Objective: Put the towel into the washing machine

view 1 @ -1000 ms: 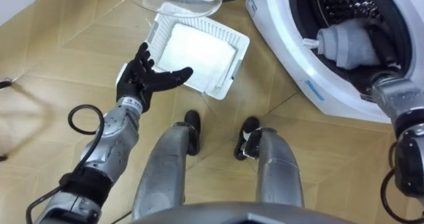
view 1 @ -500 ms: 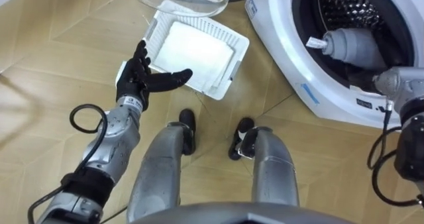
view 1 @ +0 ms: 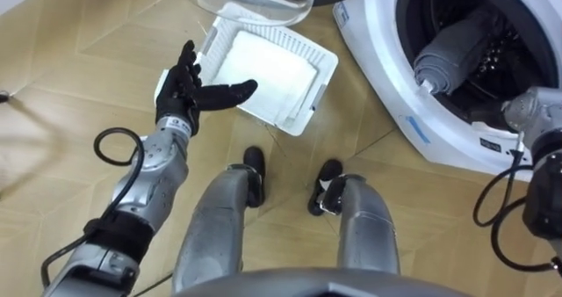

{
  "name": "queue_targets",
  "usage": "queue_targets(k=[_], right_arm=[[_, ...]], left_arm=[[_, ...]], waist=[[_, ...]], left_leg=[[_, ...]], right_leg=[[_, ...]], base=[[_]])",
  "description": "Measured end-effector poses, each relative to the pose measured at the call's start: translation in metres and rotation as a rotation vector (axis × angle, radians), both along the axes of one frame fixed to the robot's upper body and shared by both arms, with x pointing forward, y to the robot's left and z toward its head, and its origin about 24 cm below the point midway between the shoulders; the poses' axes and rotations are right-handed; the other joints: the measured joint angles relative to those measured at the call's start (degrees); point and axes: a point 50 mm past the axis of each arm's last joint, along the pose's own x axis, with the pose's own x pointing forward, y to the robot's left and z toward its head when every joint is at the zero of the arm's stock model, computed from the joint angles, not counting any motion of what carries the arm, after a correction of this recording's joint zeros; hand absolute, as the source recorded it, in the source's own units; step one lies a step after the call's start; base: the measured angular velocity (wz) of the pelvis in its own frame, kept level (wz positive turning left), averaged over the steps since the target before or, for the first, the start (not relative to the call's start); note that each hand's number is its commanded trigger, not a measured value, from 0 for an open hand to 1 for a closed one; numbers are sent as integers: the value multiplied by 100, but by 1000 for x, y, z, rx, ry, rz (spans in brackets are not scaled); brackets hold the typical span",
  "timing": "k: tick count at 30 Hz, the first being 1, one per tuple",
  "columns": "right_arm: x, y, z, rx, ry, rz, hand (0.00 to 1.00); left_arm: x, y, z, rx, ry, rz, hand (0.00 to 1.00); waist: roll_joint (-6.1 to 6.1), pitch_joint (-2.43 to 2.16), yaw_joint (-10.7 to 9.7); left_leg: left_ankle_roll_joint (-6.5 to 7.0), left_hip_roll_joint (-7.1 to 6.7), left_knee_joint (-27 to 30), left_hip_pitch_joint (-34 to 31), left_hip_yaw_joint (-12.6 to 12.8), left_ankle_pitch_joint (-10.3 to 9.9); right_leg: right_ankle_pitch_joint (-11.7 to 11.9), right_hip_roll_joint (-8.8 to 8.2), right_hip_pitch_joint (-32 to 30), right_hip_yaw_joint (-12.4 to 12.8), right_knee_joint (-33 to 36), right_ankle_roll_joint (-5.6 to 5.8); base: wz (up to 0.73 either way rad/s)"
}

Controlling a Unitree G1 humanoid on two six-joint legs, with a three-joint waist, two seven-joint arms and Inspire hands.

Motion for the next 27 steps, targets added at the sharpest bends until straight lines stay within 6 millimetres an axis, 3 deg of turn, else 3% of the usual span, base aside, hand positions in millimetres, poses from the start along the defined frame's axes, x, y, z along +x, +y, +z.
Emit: queue_targets(k=[10,13,16,19,22,23,25,26,27], right_arm=[[-14,-5,-11,-3,28,-61,0],[-25,-5,-22,-19,36,-79,0],[-40,-4,-37,-29,43,-74,0],[-63,-1,-57,-45,50,-56,0],[-90,4,-78,-85,65,-2,0],[-104,4,-86,-110,82,29,0],[-123,6,-97,-164,128,116,0],[-139,10,-106,-198,171,200,0],[-156,14,-113,-231,226,298,0]], left_arm=[[3,-2,-3,9,9,-16,0],[1,2,-9,50,27,-18,0],[-5,14,-19,74,68,19,0],[-18,27,-29,155,110,24,0],[-35,36,-40,205,158,16,0],[-43,38,-46,217,187,2,0],[-58,43,-59,232,252,-5,0],[-72,50,-69,232,309,11,0],[-87,57,-78,233,367,35,0]], waist=[[185,8,220],[206,6,237],[223,4,263],[231,-2,252],[291,-43,238],[346,-86,239],[401,-123,219],[399,-134,168],[376,-178,132]], left_leg=[[-23,27,-304,475,8,19],[-37,-2,-504,678,-41,51],[-54,28,-657,890,-68,64],[-64,52,-822,1194,-64,59],[-102,55,-1056,1551,-77,36],[-118,56,-1149,1701,-81,26],[-129,45,-1342,2008,-64,23],[-149,34,-1509,2280,-50,34],[-175,32,-1664,2518,-15,42]], right_leg=[[36,65,502,-78,-295,-5],[61,79,743,-145,-504,28],[147,197,1024,-158,-817,63],[191,277,1397,-172,-1125,110],[233,364,1798,-175,-1466,149],[266,398,1967,-180,-1605,162],[292,424,2248,-167,-1790,183],[299,441,2496,-168,-1907,192],[301,463,2689,-157,-2009,197]], base=[[0],[7],[-2],[1],[-1],[-6],[-8],[-9],[-12]])
